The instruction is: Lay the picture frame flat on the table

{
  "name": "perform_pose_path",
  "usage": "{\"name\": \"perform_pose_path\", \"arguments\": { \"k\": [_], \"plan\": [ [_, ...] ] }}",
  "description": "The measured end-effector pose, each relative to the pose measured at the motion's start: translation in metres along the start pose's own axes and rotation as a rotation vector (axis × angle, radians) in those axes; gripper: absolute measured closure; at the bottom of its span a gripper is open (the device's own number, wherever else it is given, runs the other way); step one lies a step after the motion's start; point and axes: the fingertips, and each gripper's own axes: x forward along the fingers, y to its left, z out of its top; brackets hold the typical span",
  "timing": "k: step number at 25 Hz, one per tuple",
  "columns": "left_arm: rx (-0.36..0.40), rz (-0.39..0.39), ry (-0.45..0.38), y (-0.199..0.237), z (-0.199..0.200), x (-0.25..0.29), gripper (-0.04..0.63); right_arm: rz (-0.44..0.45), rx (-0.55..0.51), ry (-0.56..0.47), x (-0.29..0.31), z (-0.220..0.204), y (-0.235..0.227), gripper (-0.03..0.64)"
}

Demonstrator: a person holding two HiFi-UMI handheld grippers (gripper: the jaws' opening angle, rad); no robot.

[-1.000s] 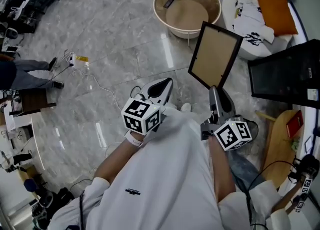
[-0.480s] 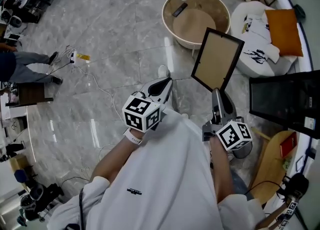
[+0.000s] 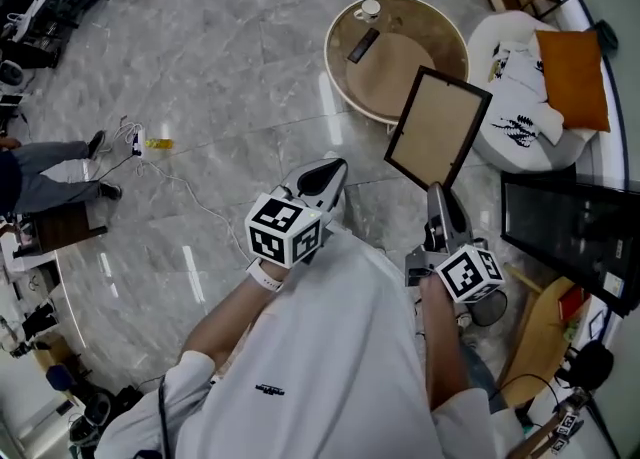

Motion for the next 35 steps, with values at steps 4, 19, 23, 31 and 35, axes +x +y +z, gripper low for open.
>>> {"name": "perform_pose_path", "arguments": {
  "k": [4, 19, 23, 31, 35],
  "plan": [
    [-0.001, -0.037, 0.022, 0.049, 0.035, 0.019, 0.591, -0.037, 0.011, -0.014, 0.057, 0.014, 0.014, 0.553],
    [-0.047, -0.066, 0.085, 0.148, 0.107, 0.095, 0.591, -0.116, 0.067, 0.031, 0.192, 0.050, 0.004, 0.554],
    [-0.047, -0.055, 0.101, 0.159, 0.113, 0.116, 0.591, -0.106, 0.070, 0.067, 0.217, 0.050, -0.009, 0.554],
    [-0.064, -0.021, 0.143, 0.173, 0.105, 0.154, 0.592, -0.115, 0.078, 0.125, 0.249, 0.049, -0.043, 0.554],
    [-0.085, 0.000, 0.167, 0.187, 0.089, 0.176, 0.591, -0.130, 0.082, 0.164, 0.267, 0.035, -0.070, 0.552]
  ]
}}
